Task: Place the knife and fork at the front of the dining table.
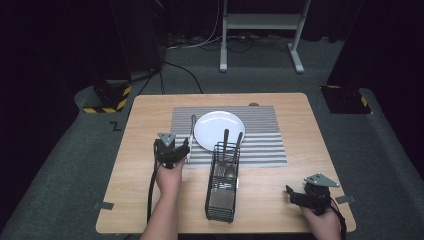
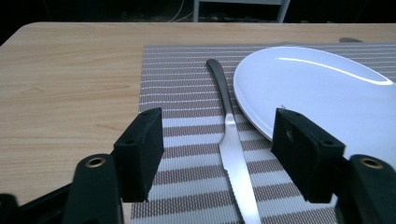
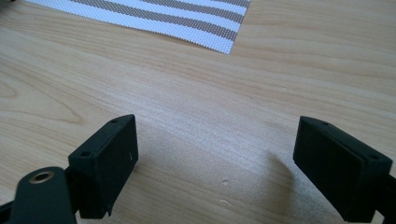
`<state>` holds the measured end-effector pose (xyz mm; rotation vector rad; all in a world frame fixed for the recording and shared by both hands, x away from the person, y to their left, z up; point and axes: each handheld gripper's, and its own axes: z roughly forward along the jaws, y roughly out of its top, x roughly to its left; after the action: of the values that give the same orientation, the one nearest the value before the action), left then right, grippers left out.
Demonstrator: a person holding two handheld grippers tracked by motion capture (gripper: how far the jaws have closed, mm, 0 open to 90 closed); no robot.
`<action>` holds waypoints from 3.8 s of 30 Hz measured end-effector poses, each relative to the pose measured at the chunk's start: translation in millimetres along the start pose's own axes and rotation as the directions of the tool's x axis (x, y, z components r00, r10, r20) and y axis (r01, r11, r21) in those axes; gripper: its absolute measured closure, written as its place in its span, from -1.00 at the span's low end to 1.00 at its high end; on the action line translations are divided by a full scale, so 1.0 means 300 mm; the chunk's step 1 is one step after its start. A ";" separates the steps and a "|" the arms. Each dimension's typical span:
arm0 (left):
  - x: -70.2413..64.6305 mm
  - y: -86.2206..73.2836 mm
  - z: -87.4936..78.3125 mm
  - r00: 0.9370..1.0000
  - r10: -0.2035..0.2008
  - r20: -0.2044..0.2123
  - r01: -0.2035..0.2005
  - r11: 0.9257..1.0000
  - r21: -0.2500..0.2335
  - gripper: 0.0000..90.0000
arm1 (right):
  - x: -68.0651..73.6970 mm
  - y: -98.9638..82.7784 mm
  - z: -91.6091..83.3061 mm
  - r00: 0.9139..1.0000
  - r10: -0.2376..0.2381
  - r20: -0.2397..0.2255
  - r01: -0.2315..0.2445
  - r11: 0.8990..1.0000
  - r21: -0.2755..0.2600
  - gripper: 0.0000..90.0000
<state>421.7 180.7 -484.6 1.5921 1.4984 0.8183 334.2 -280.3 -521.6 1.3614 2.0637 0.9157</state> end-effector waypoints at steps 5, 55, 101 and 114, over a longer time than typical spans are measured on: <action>-0.001 -0.066 -0.059 1.000 0.011 0.009 -0.011 1.000 0.001 -0.47 | 0.011 0.014 -0.039 1.000 -0.010 -0.001 0.010 0.997 -0.078 -0.69; 0.052 -0.294 -0.235 0.992 0.107 0.064 -0.120 0.963 0.243 -0.71 | 0.370 0.423 -0.011 0.977 -0.074 -0.199 -0.040 0.857 -0.514 0.00; 0.051 -0.296 -0.237 0.992 0.103 0.072 -0.117 0.963 0.242 -0.69 | 0.456 0.473 -0.034 0.959 -0.106 -0.264 -0.084 0.781 -0.619 0.97; 0.052 -0.295 -0.237 0.992 0.104 0.071 -0.118 0.963 0.242 -0.69 | 0.462 0.501 -0.101 0.956 -0.130 -0.263 -0.084 0.738 -0.669 0.98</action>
<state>318.3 203.5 -528.5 1.8808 1.5258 0.6606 349.1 -118.6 -393.5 0.8234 1.6416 1.7344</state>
